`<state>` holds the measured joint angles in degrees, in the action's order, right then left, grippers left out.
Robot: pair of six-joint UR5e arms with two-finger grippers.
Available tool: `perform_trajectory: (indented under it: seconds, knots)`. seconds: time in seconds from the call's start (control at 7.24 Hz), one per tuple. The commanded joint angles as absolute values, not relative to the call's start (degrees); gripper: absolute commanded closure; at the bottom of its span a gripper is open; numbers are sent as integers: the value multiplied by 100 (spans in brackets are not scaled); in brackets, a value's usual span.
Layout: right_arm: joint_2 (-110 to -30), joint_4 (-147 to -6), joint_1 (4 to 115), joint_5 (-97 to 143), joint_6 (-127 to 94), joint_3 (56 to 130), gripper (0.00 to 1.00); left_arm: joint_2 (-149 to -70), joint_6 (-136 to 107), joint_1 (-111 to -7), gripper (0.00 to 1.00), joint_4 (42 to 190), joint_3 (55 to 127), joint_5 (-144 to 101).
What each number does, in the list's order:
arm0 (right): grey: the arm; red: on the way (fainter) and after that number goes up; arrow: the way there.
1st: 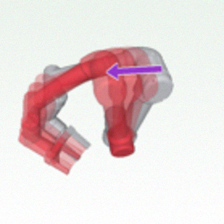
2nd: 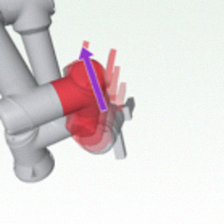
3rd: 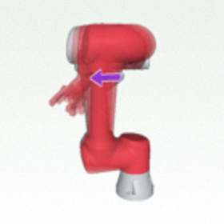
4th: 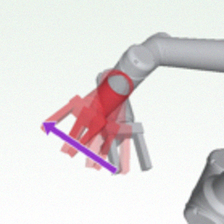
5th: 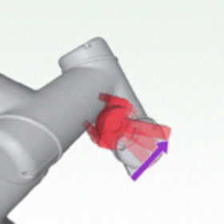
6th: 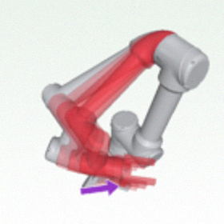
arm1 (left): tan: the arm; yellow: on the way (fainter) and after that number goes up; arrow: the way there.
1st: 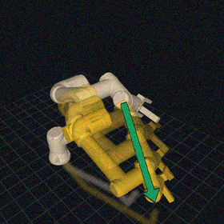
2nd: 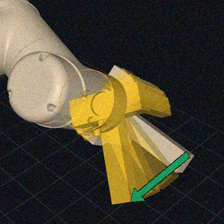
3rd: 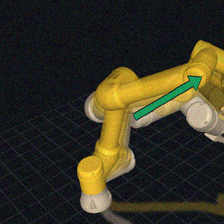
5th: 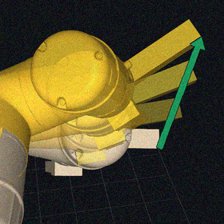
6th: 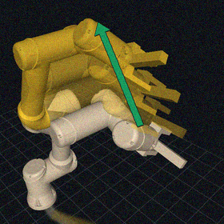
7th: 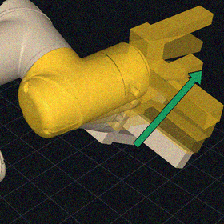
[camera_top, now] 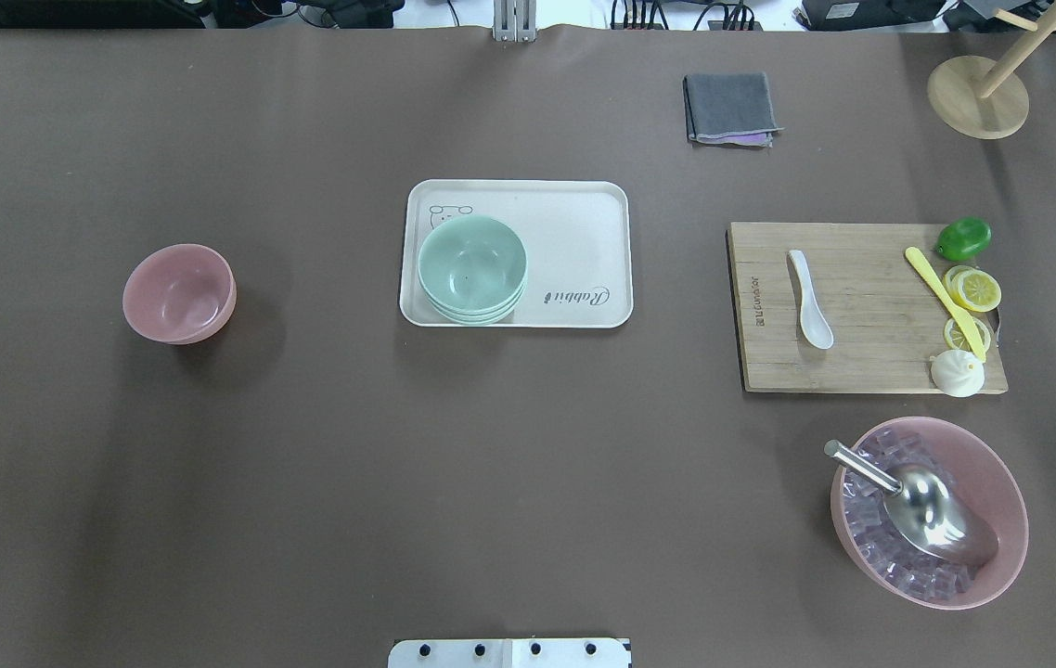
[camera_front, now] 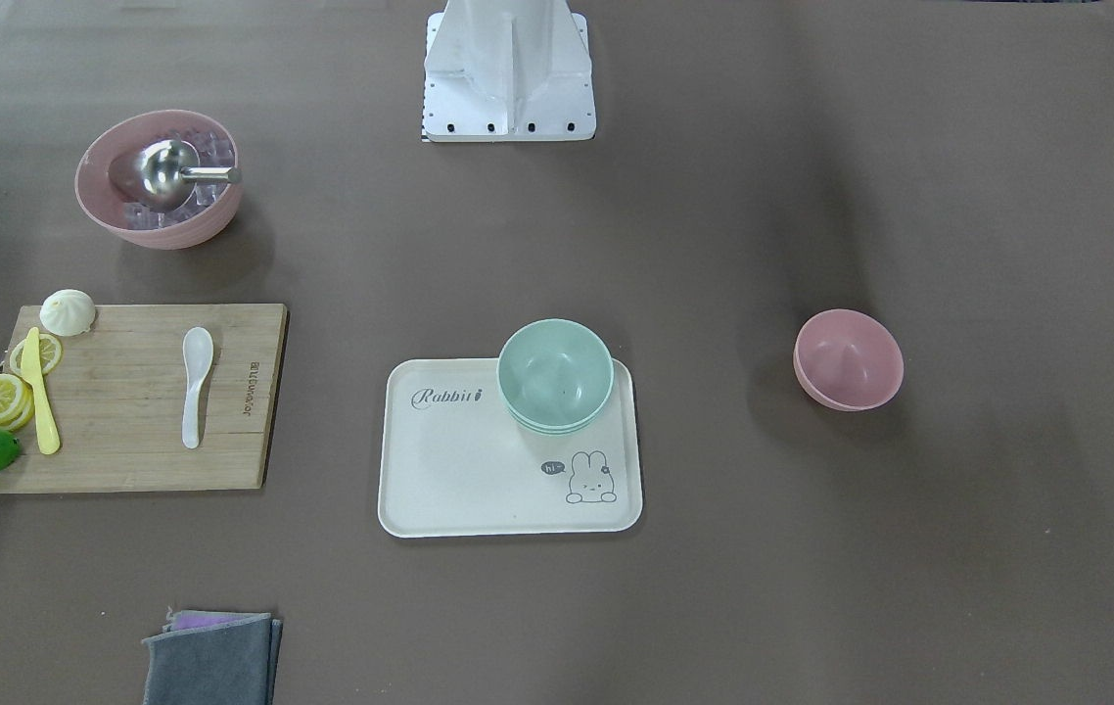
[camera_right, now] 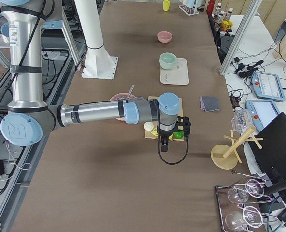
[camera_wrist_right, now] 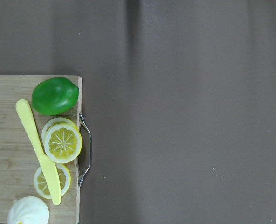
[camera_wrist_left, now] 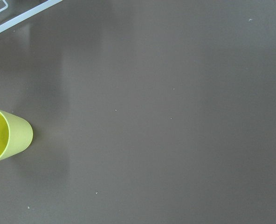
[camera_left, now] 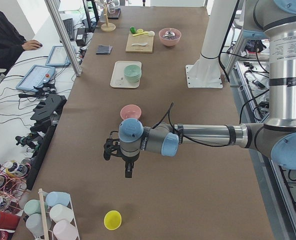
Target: Stack pink bowl on green and place spoon
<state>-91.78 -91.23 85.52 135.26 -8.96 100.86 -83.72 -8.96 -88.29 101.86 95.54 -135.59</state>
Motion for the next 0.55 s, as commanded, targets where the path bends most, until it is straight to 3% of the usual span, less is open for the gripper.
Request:
perform_trajectory:
  seconds: [0.0,0.41]
  knots:
    - [-9176,-9123,8552,13526,-905,10090,0,-8341,-870,-8824,2,10204,9554,-13562]
    - [-9176,-9123,8552,13535,-905,10090,0,-8358,-896,-8824,2,10204,9554,-13553]
